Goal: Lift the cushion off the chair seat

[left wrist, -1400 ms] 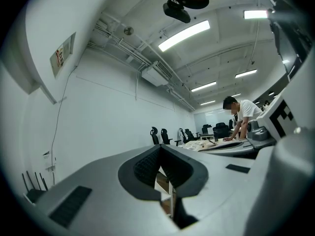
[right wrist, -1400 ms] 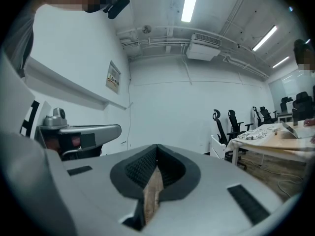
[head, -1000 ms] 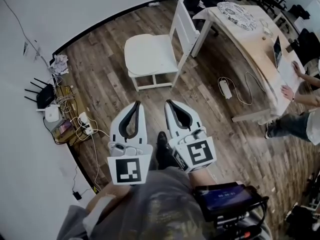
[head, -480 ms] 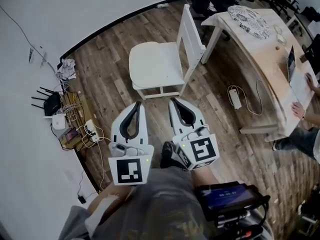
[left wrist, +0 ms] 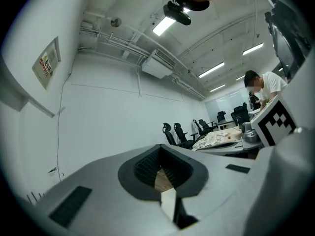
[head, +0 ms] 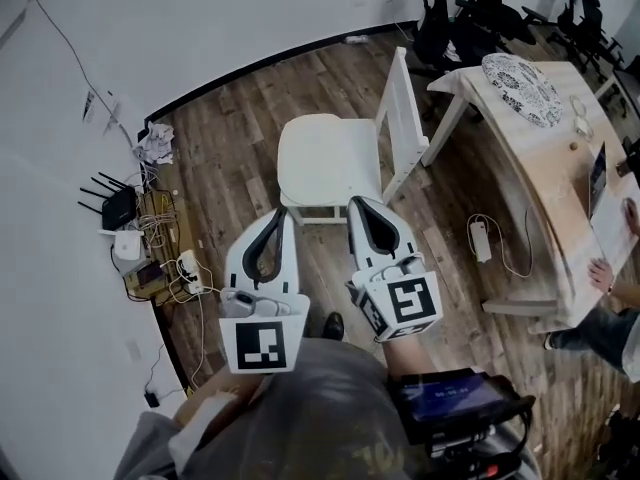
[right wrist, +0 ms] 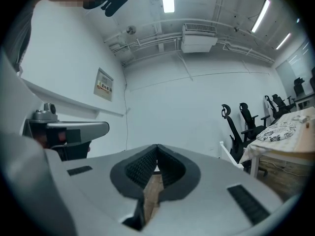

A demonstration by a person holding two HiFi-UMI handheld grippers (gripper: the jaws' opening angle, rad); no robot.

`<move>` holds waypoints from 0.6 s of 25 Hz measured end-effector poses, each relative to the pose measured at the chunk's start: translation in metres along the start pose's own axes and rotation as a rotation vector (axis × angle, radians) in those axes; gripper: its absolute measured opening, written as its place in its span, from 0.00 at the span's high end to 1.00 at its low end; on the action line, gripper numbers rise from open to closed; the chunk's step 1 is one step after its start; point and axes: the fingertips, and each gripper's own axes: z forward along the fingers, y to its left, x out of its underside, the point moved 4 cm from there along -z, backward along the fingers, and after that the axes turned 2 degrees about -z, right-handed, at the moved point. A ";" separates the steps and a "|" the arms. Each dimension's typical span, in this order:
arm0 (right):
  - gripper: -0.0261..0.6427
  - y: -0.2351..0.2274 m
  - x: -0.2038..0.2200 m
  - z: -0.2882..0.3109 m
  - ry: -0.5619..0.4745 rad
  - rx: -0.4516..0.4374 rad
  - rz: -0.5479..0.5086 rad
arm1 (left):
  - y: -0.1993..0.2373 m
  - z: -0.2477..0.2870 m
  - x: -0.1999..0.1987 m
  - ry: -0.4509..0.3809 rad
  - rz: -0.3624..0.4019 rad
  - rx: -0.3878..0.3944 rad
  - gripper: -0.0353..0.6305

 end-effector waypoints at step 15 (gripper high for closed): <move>0.95 -0.014 0.021 0.066 0.061 0.027 -0.001 | 0.049 0.053 0.029 0.041 -0.061 -0.013 0.94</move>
